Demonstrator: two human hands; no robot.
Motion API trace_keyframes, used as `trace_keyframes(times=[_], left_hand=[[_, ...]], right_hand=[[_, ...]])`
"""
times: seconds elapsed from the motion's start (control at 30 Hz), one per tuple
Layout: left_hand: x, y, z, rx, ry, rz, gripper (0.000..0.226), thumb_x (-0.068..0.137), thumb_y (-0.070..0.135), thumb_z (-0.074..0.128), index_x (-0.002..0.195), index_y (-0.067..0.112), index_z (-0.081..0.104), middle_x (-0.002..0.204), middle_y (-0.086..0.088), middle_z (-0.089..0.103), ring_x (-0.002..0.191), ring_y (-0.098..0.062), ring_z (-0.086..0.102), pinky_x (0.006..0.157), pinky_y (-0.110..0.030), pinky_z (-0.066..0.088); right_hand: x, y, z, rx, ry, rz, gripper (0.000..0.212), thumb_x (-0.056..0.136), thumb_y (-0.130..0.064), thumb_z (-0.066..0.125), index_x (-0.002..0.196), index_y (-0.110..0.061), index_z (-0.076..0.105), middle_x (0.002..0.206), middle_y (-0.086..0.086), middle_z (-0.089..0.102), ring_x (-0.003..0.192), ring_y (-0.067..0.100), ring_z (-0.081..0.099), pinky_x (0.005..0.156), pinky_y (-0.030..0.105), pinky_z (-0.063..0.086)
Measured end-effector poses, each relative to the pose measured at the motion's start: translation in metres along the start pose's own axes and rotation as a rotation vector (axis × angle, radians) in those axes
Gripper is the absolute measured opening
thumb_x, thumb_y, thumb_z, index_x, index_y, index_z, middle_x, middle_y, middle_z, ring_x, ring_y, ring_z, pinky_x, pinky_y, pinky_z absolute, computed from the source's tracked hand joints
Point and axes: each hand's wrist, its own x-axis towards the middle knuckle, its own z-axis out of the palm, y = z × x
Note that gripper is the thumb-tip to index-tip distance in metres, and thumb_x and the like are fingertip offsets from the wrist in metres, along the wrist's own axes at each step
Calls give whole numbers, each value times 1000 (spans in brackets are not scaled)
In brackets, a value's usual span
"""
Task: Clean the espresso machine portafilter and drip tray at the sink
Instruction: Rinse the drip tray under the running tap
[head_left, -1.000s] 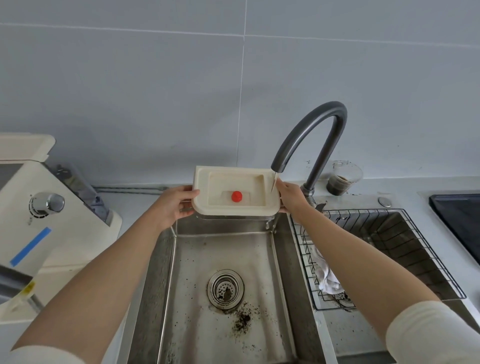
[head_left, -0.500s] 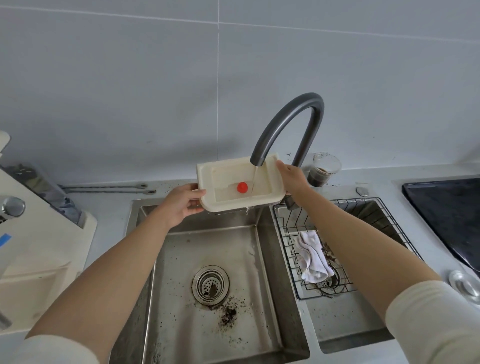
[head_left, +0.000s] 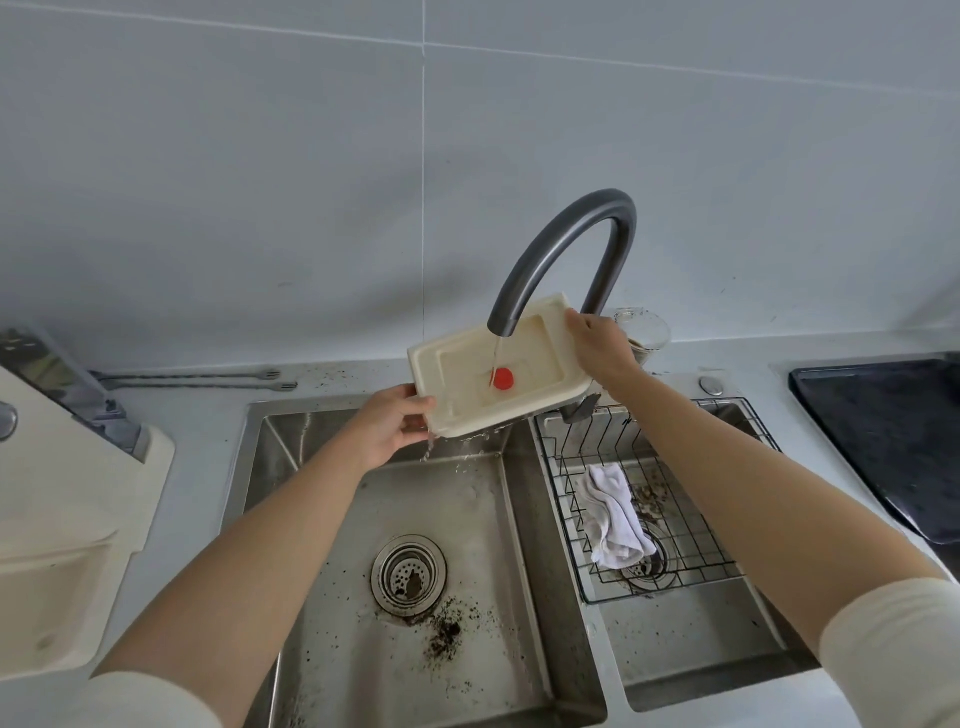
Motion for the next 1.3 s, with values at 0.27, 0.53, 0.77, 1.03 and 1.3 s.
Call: trace_keyframes(times=[0.27,0.53,0.77,1.03,1.3], left_hand=[[1,-10,16,-40,-33,-15,24,92,4,49,117,4,49,99,-9,61,91,-23,59,89,-41,48],[-3,-22,15,-8,-32,6,30,91,10,54,119,10,44,104,-5,61,92,-21,61,82,-39,48],[-15,-17,-4,-10,-1,36,30,90,10,55,119,10,45,113,-9,59,95,-23,61,81,-41,50],[-38,-17,-42,1,15,16,27,88,5,55,113,10,46,108,-10,62,94,-25,62,71,-46,57],[-57,-33,-73,-86,29,8,44,84,4,54,126,6,40,120,-16,57,102,-30,59,69,-39,59]], right_hand=[[-3,8,-12,-110,10,-10,41,98,-33,28,62,-17,40,62,-2,41,56,13,38,55,24,31],[-26,5,-16,-110,-68,-134,39,100,-29,29,126,-8,49,112,16,62,88,23,52,72,27,35],[-29,14,-2,-24,-126,-118,45,100,-31,27,139,-11,40,117,11,59,105,25,55,90,34,42],[-43,12,35,122,-227,-46,41,101,-26,28,134,-9,45,126,12,55,119,27,50,102,36,35],[-56,15,69,245,-367,81,39,99,-32,33,124,-10,53,105,6,59,106,27,58,98,45,46]])
